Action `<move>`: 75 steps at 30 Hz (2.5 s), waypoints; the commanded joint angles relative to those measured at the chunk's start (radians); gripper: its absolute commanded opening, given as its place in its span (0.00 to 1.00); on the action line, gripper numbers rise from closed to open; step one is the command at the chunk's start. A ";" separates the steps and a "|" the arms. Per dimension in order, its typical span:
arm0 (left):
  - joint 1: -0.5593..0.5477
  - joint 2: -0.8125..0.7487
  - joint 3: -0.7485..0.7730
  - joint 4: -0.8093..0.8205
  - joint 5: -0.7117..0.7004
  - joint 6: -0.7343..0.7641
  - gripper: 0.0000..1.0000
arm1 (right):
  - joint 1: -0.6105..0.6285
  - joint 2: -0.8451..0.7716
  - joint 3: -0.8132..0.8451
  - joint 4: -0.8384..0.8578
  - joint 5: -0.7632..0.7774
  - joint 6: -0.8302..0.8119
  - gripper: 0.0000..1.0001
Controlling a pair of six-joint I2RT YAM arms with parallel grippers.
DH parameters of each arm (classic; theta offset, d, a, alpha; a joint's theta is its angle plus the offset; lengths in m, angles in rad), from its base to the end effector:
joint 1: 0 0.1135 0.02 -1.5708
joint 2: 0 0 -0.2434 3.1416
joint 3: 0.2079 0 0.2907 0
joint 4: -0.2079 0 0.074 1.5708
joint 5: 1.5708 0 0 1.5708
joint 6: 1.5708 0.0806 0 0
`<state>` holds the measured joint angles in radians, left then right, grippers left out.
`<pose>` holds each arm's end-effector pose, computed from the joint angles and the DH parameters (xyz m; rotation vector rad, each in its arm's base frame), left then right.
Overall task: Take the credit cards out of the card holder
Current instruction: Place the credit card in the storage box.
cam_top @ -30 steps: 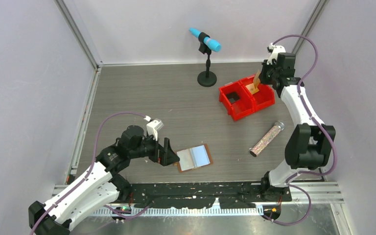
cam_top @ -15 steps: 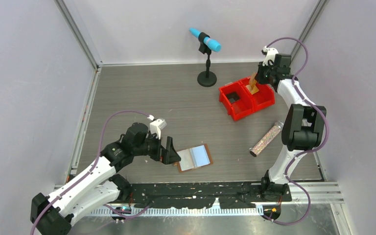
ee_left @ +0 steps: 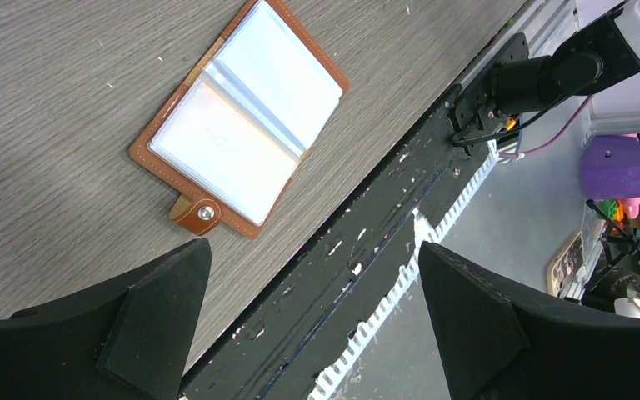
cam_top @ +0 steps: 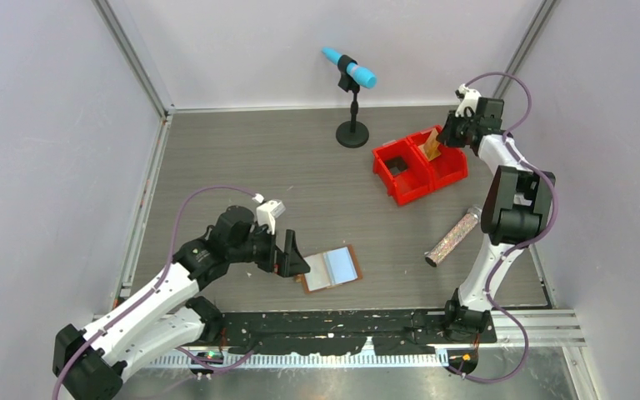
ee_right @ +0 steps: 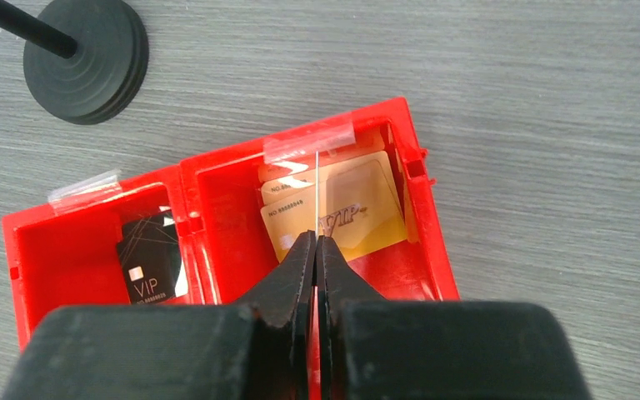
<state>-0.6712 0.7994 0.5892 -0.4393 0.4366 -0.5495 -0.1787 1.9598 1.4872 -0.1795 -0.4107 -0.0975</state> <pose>0.1809 -0.1872 0.1984 0.4076 2.3675 -1.1133 0.5080 -0.0591 0.1729 -0.1350 2.1720 0.2992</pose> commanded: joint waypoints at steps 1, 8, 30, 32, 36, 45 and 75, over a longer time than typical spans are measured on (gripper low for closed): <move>0.004 0.021 0.051 0.040 0.031 -0.017 0.99 | -0.011 0.026 0.062 0.033 -0.076 0.024 0.05; 0.003 0.043 0.047 0.072 0.037 -0.031 0.99 | -0.013 0.095 0.095 0.028 -0.125 0.045 0.08; 0.003 0.078 0.043 0.090 0.043 -0.035 0.99 | -0.018 0.153 0.142 0.013 -0.083 0.067 0.33; 0.003 0.076 0.042 0.090 0.042 -0.037 0.99 | -0.018 0.157 0.150 0.012 -0.085 0.068 0.31; 0.003 0.075 0.038 0.090 0.041 -0.038 0.99 | -0.018 0.170 0.165 0.012 -0.088 0.068 0.21; 0.004 0.083 0.029 0.109 0.051 -0.040 0.99 | -0.018 0.125 0.113 -0.034 -0.113 0.075 0.07; 0.004 0.029 -0.003 0.087 0.042 -0.037 0.99 | -0.018 0.232 0.284 -0.120 -0.126 0.079 0.25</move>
<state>-0.6712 0.8341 0.5705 -0.3717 0.4679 -0.5941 -0.2020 2.1883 1.7065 -0.2821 -0.5438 0.0025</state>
